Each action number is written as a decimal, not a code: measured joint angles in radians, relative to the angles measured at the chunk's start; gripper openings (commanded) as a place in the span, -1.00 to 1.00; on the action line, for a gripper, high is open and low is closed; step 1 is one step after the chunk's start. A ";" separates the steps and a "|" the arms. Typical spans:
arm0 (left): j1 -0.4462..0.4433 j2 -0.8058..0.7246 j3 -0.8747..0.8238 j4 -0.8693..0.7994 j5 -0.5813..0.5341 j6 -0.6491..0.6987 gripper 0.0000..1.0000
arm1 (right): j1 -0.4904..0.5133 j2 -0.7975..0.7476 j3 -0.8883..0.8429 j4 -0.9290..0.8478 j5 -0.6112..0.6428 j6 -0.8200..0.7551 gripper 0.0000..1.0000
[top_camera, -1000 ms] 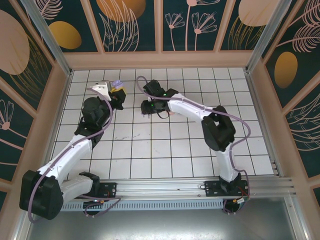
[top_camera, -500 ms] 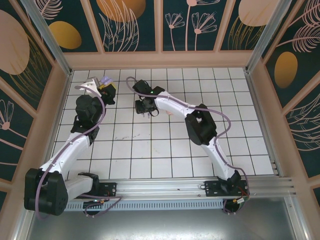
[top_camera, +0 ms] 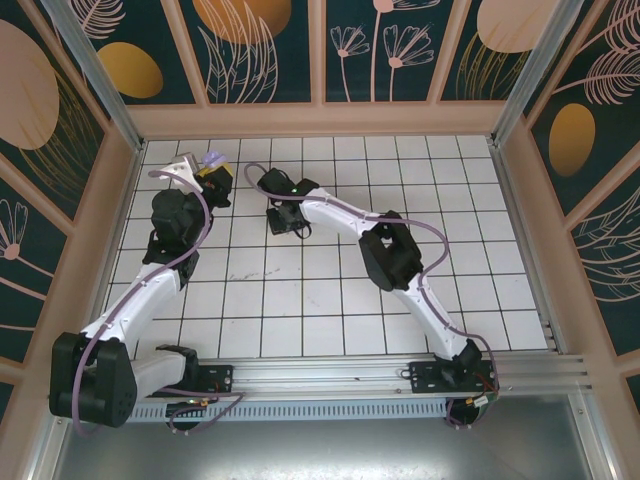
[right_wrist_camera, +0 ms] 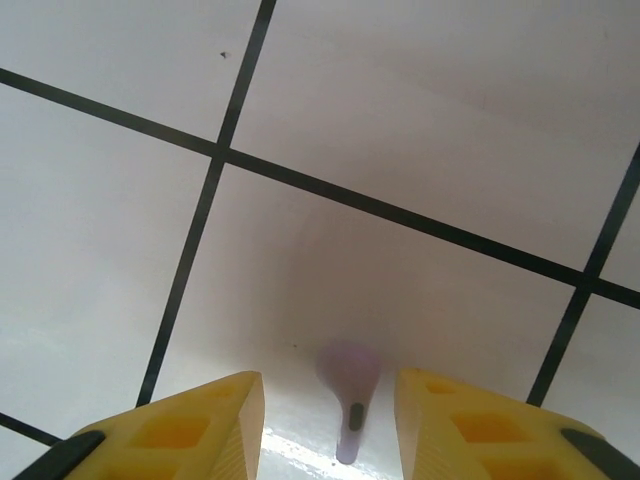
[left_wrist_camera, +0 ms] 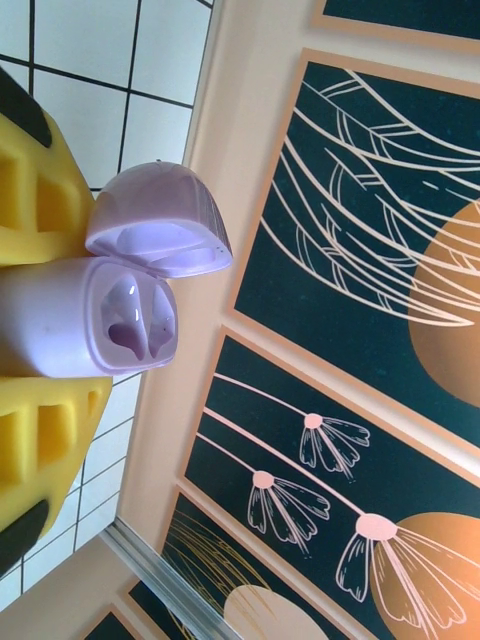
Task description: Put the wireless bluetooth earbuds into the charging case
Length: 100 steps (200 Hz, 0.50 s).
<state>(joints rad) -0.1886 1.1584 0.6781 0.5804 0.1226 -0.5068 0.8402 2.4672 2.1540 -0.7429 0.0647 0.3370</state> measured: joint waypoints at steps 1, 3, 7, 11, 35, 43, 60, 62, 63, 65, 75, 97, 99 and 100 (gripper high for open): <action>0.000 0.000 0.000 0.000 0.000 0.000 -1.00 | 0.000 0.001 0.001 0.000 0.000 -0.001 -0.22; 0.000 0.000 0.000 0.000 0.000 0.000 -1.00 | 0.001 0.002 0.002 0.000 0.000 -0.002 -0.23; 0.000 0.000 0.000 0.000 0.000 0.000 -1.00 | 0.002 0.005 0.005 0.000 0.003 -0.002 -0.23; 0.000 0.000 0.000 0.000 0.000 -0.001 -1.00 | 0.003 0.007 0.006 0.001 0.006 -0.003 -0.23; 0.000 0.000 0.000 0.000 0.001 -0.004 -1.00 | 0.006 0.026 0.012 -0.003 0.019 -0.011 -0.27; 0.000 0.000 0.000 0.000 0.001 -0.004 -1.00 | 0.008 0.033 0.015 -0.004 0.026 -0.014 -0.27; 0.000 0.000 0.000 0.000 0.003 -0.006 -1.00 | 0.009 0.034 0.024 -0.008 0.035 -0.016 -0.30; 0.000 0.000 0.000 0.001 0.003 -0.007 -1.00 | 0.010 0.035 0.024 -0.007 0.037 -0.017 -0.30; 0.000 0.000 0.000 0.001 0.003 -0.008 -1.00 | 0.010 0.035 0.024 -0.008 0.037 -0.017 -0.30; 0.000 0.000 0.000 0.001 0.004 -0.008 -1.00 | 0.010 0.035 0.024 -0.008 0.038 -0.016 -0.30; 0.000 0.000 0.000 0.001 0.005 -0.011 -1.00 | 0.011 0.038 0.024 -0.010 0.045 -0.017 -0.31; 0.000 0.000 0.000 0.004 0.008 -0.015 -1.00 | 0.013 0.039 0.029 -0.012 0.051 -0.017 -0.33; 0.000 0.000 0.000 0.005 0.008 -0.015 -1.00 | 0.013 0.040 0.030 -0.013 0.051 -0.017 -0.34; 0.000 0.000 0.000 0.005 0.008 -0.015 -1.00 | 0.013 0.040 0.030 -0.014 0.051 -0.017 -0.34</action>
<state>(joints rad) -0.1886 1.1587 0.6777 0.5854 0.1310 -0.5220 0.8536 2.5072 2.1838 -0.7567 0.1162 0.3202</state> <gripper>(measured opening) 0.217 0.338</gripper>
